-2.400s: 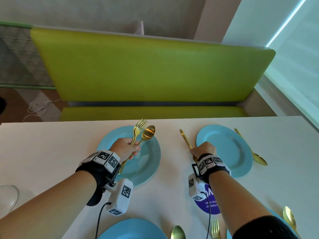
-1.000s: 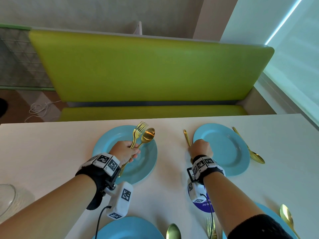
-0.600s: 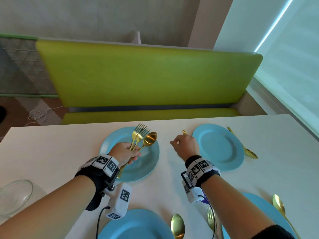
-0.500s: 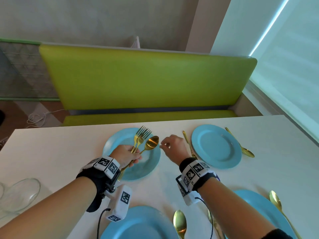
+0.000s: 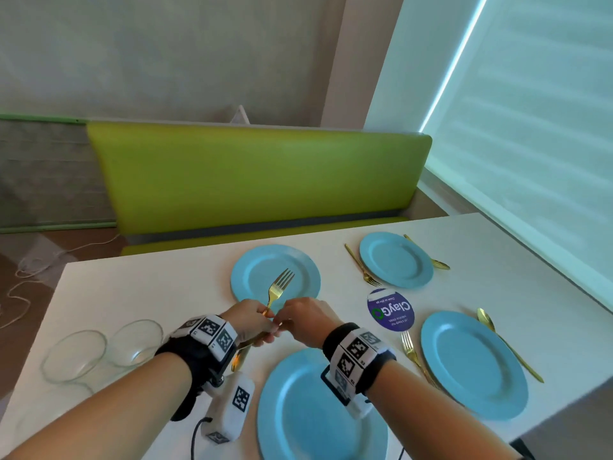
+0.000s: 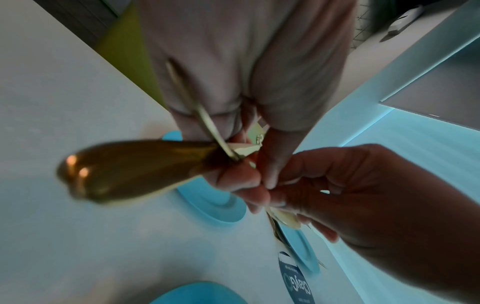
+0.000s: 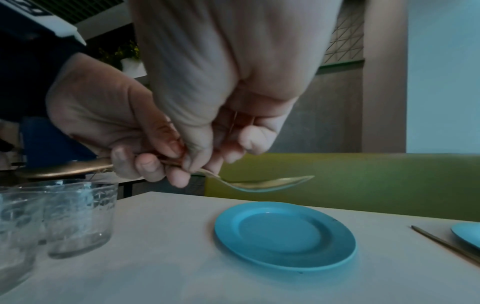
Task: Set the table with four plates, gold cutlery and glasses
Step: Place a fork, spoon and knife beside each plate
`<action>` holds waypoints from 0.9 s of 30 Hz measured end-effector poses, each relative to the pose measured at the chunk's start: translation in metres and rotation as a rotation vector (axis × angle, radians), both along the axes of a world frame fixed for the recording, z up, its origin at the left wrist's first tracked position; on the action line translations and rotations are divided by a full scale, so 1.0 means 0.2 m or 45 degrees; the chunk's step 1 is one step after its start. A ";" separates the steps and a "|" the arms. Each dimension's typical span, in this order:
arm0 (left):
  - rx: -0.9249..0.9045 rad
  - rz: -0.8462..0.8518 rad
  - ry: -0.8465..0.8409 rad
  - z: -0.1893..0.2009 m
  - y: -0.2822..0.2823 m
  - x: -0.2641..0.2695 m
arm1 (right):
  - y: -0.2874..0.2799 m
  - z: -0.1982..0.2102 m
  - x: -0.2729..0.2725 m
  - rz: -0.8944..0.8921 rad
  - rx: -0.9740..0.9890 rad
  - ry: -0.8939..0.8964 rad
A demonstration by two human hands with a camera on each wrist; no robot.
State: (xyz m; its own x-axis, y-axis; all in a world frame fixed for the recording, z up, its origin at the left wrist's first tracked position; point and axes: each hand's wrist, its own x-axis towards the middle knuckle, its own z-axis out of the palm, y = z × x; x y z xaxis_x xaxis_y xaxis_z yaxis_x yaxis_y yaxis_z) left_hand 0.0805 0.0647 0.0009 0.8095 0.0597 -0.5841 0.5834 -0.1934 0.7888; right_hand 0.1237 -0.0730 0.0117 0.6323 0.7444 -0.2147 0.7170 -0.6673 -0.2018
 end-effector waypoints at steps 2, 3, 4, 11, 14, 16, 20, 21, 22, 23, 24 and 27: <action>0.003 -0.028 0.009 0.01 0.02 -0.06 | 0.03 0.01 -0.07 -0.024 -0.025 -0.007; 0.003 -0.037 0.010 0.01 0.03 -0.08 | 0.03 0.02 -0.09 -0.035 -0.033 -0.010; -0.002 -0.044 0.010 0.02 0.03 -0.10 | 0.04 0.02 -0.11 -0.042 -0.038 -0.016; -0.162 0.205 0.052 0.03 0.06 -0.06 | 0.03 0.03 -0.05 -0.134 -0.012 0.042; -0.144 0.320 0.018 0.02 0.11 0.02 | -0.02 0.05 0.09 -0.194 -0.007 0.043; -0.145 0.396 -0.004 0.00 0.15 0.09 | -0.06 0.06 0.21 -0.278 -0.008 0.051; -0.192 0.560 -0.042 -0.03 0.19 0.22 | -0.15 0.02 0.53 -0.485 -0.031 0.062; -0.196 0.590 -0.054 -0.04 0.20 0.25 | -0.16 0.00 0.61 -0.564 0.005 0.092; -0.197 0.615 -0.067 -0.06 0.21 0.28 | -0.18 -0.02 0.68 -0.637 0.020 0.106; -0.193 0.634 -0.071 -0.07 0.22 0.31 | -0.18 -0.04 0.75 -0.699 0.006 0.114; -0.184 0.652 -0.069 -0.09 0.22 0.33 | -0.19 -0.07 0.81 -0.756 -0.029 0.122; -0.151 0.693 -0.052 -0.14 0.25 0.39 | -0.19 -0.17 0.94 -0.817 -0.215 0.114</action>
